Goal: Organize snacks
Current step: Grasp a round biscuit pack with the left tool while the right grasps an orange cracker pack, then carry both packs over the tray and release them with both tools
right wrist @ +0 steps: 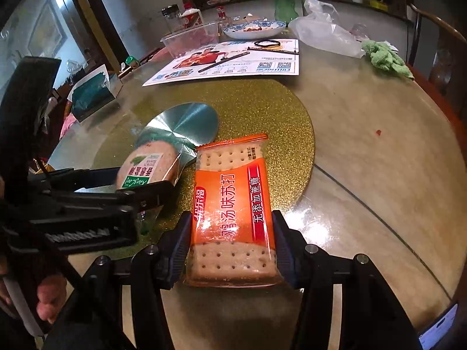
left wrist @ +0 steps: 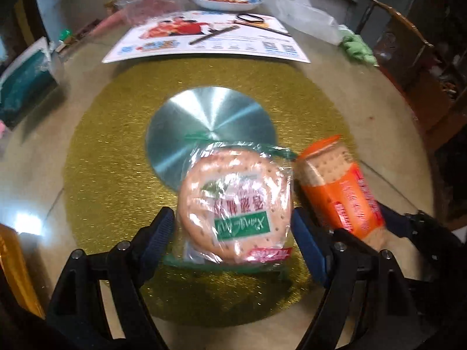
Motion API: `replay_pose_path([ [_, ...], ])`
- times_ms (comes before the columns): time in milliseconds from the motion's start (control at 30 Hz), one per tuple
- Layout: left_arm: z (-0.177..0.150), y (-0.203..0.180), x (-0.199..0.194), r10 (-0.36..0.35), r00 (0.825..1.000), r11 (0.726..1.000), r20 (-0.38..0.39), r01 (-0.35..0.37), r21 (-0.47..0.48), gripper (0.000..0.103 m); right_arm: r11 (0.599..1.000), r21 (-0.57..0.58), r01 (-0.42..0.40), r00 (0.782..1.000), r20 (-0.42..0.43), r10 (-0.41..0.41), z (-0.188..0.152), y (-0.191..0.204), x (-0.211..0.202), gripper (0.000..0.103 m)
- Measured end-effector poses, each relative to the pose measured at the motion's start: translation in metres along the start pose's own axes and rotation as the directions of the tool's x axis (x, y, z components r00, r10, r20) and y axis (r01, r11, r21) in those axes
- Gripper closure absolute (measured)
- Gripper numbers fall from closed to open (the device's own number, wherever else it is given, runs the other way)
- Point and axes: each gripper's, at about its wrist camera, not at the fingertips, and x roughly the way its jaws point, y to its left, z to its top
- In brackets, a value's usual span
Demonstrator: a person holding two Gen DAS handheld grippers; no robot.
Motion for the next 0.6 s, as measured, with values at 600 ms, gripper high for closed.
replay_pose_path([
  [600, -0.087, 0.046, -0.079, 0.052, 0.991, 0.941, 0.126, -0.006, -0.339, 0.029, 0.999, -0.016, -0.043, 0.999, 0.025, 0.043, -0.003, 0.011, -0.005, 0.051],
])
